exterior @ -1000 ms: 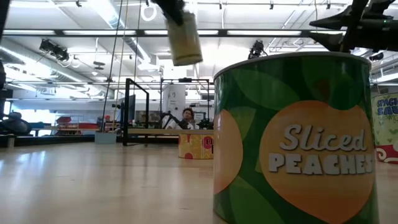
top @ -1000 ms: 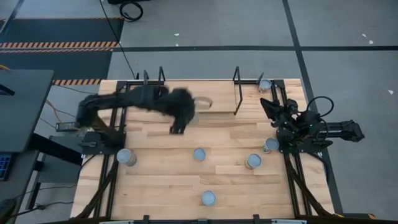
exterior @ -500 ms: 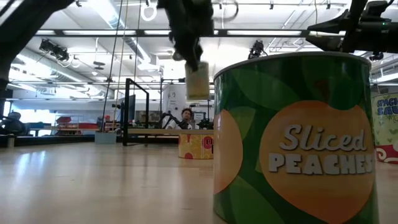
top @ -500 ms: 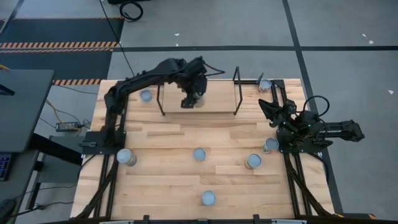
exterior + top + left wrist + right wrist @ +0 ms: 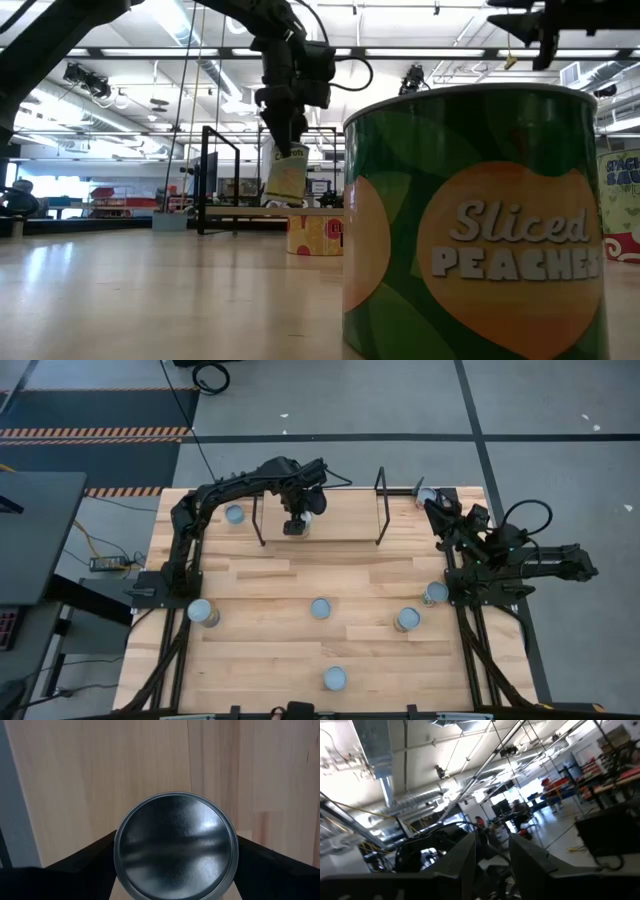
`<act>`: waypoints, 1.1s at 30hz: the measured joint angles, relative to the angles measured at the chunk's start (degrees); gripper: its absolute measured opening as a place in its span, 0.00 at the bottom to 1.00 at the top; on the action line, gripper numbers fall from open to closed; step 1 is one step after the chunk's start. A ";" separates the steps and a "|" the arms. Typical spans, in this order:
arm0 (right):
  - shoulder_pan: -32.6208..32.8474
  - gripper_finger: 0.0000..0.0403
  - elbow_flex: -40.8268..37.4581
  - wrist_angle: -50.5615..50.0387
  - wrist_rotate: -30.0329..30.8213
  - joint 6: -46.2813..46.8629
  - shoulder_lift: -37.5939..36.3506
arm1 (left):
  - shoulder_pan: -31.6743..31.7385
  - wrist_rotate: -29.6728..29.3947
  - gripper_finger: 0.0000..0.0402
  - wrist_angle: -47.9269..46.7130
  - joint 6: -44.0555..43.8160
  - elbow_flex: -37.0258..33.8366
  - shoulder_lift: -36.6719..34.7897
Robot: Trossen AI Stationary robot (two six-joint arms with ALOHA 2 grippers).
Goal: Pick and place cans onto a shelf
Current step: Put the light orange can on the shelf
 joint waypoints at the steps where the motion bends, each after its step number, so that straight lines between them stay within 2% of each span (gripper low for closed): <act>1: 0.00 0.31 0.95 0.04 0.38 -0.90 1.21 | 0.19 0.01 0.80 0.18 -0.14 -0.67 -0.44; 10: 0.00 0.31 3.83 0.42 4.08 -2.76 9.00 | 2.20 -1.63 0.80 2.21 0.18 -4.48 -6.92; 13: 0.00 0.31 3.83 0.75 5.10 -2.39 10.74 | 2.82 -1.65 0.80 2.76 1.39 -8.77 -9.07; 18: -0.08 0.31 3.85 1.31 5.59 -2.32 12.94 | 2.82 -1.40 0.80 11.33 5.26 -17.40 -13.36; 21: -0.27 0.31 3.85 1.31 6.96 -0.86 13.88 | 2.80 -1.59 0.80 10.88 7.40 -20.22 -14.22; 33: -2.42 0.31 3.85 2.39 7.72 0.70 14.95 | 2.82 -4.61 0.87 10.76 5.78 -21.44 -14.58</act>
